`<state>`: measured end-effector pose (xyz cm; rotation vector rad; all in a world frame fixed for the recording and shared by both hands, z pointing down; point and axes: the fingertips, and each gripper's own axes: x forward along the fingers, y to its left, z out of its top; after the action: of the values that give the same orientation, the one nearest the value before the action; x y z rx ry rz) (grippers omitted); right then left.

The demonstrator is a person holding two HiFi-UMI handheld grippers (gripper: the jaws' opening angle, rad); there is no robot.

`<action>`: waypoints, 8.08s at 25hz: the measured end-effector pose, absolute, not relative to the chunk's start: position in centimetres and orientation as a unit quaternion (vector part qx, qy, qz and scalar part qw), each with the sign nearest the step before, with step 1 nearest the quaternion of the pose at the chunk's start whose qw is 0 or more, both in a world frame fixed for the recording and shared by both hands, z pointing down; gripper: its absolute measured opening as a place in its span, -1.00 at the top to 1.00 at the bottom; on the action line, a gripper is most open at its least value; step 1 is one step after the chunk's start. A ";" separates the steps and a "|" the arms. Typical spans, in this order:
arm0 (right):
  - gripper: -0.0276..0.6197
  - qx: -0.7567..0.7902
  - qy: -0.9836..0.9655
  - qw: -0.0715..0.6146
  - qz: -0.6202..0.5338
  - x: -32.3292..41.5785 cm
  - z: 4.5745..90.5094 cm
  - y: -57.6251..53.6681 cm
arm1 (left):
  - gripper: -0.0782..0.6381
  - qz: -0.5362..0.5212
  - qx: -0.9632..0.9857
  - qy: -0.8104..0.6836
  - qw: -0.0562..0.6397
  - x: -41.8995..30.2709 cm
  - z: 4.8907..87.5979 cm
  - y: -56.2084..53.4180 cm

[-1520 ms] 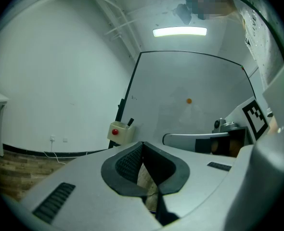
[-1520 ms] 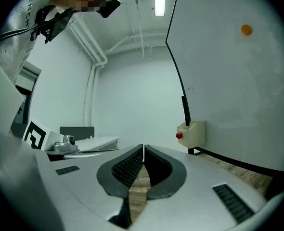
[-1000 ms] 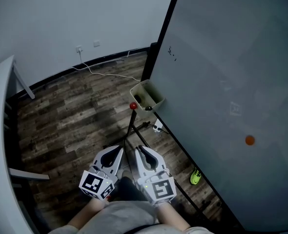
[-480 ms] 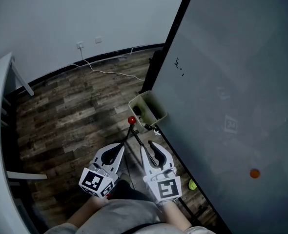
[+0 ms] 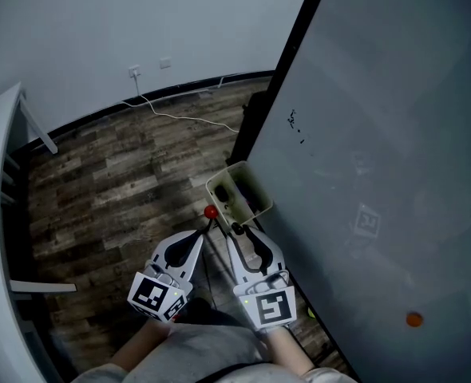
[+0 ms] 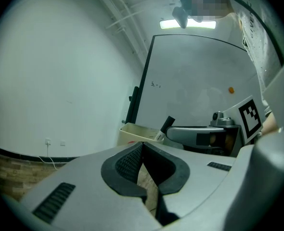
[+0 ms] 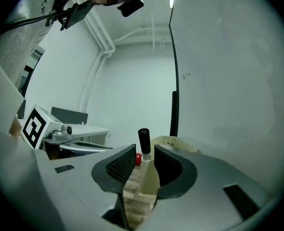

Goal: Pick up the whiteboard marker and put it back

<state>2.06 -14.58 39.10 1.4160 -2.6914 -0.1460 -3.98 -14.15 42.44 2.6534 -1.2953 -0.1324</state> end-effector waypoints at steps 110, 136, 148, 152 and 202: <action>0.67 0.434 -0.899 0.022 -0.053 1.6 27.1 -18.6 | 0.74 -0.055 0.924 -0.371 0.070 -4.6 38.0 -22.9; 0.67 0.435 -0.898 0.009 -0.066 2.6 27.1 -17.9 | 0.74 -0.060 0.923 -0.378 0.050 -4.9 37.5 -23.1; 0.67 0.433 -0.899 0.006 -0.064 1.6 26.0 -18.0 | 0.74 -0.058 0.923 -0.376 0.057 -4.8 37.7 -23.0; 0.67 0.433 -0.899 0.011 -0.062 1.5 26.2 -18.1 | 0.74 -0.061 0.921 -0.379 0.063 -5.1 37.7 -22.8; 0.67 0.426 -0.889 0.161 -0.047 1.4 38.4 -18.8 | 0.74 -0.012 0.912 -0.393 0.117 -4.7 43.5 -21.1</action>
<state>1.38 -18.77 38.38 1.2150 -2.5387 -0.1344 -4.67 -21.06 43.48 2.6699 -1.1497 -0.0350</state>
